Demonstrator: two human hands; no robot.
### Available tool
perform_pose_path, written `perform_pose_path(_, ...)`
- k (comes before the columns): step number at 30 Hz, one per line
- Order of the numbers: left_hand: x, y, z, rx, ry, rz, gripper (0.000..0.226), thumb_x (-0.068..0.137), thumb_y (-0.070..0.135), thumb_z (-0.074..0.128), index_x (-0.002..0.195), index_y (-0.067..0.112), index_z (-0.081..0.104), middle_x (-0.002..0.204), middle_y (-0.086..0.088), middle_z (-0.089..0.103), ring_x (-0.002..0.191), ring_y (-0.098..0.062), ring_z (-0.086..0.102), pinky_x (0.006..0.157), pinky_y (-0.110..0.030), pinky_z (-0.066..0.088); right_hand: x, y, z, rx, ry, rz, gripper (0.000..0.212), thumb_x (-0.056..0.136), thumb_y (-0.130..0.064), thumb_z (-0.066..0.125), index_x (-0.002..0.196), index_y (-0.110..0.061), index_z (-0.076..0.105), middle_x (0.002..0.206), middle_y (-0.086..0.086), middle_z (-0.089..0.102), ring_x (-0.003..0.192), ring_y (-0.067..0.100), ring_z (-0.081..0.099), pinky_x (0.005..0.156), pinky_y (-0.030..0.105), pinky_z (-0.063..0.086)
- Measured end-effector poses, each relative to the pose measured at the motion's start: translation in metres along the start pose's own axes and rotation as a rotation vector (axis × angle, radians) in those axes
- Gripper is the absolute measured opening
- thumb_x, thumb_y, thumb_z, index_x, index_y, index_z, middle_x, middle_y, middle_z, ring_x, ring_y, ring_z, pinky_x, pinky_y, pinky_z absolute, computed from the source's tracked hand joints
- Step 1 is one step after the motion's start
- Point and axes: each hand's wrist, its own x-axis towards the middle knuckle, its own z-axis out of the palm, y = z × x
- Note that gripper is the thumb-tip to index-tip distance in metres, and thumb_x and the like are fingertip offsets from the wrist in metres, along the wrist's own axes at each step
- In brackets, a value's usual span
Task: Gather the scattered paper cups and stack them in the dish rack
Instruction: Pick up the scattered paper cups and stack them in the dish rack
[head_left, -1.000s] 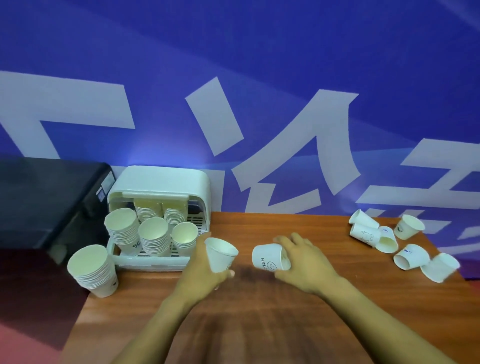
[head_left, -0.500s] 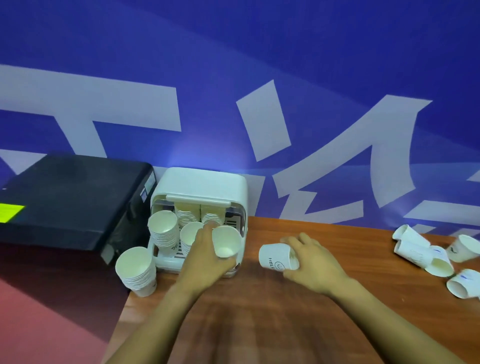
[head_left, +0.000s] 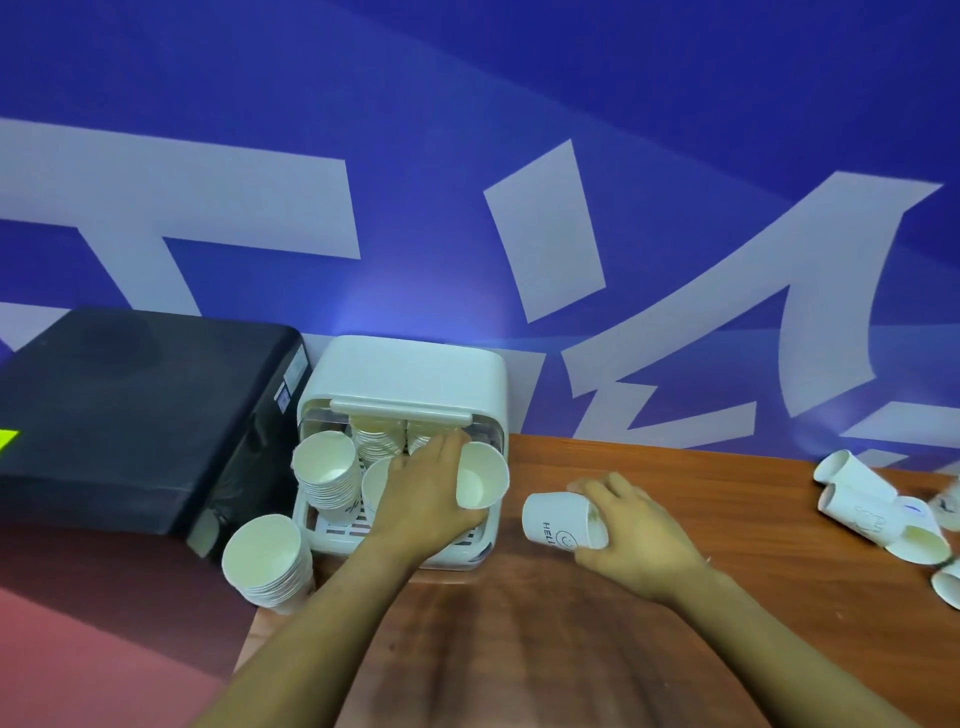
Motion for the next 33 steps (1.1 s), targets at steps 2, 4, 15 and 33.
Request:
perform_pose_path(2, 0.003, -0.004, 0.005, 0.071, -0.055, -0.036, 0.070, 0.074, 0.052, 0.066, 0.132, 0.026, 0.036, 0.127, 0.005, 0.049, 0.117, -0.021, 0.050, 0.092, -0.038, 0.034, 0.001, 0.002, 0.000, -0.007, -0.011, 0.009, 0.072, 0.075, -0.043, 0.063, 0.140, -0.035, 0.034, 0.123, -0.010, 0.042, 0.114, 0.017, 0.046, 0.094, 0.028, 0.040)
perform_pose_path(4, 0.007, -0.008, 0.009, 0.132, -0.088, -0.056, 0.073, 0.073, 0.056, 0.064, 0.133, 0.027, 0.034, 0.128, 0.005, 0.051, 0.118, -0.021, 0.049, 0.094, -0.039, 0.033, 0.002, 0.003, 0.001, -0.009, -0.017, 0.020, 0.072, 0.075, -0.043, 0.063, 0.140, -0.035, 0.033, 0.124, -0.010, 0.041, 0.115, 0.016, 0.046, 0.094, 0.027, 0.040)
perform_pose_path(15, 0.001, -0.026, 0.005, 0.075, -0.101, -0.003, 0.082, 0.076, 0.052, 0.065, 0.145, 0.030, 0.028, 0.140, 0.005, 0.042, 0.128, -0.021, 0.041, 0.104, -0.036, 0.035, 0.005, -0.017, 0.002, 0.104, 0.075, 0.018, 0.077, 0.074, -0.042, 0.067, 0.139, -0.029, 0.028, 0.133, -0.010, 0.042, 0.121, 0.016, 0.043, 0.095, 0.029, 0.041)
perform_pose_path(33, -0.032, -0.053, -0.024, 0.030, -0.068, -0.049, 0.065, 0.085, 0.045, 0.059, 0.143, 0.029, 0.033, 0.138, 0.003, 0.045, 0.123, -0.022, 0.045, 0.099, -0.035, 0.041, 0.062, -0.102, 0.048, 0.030, 0.171, -0.074, 0.077, 0.080, -0.052, 0.062, 0.145, -0.030, 0.028, 0.143, -0.007, 0.033, 0.129, 0.020, 0.036, 0.094, 0.033, 0.043)
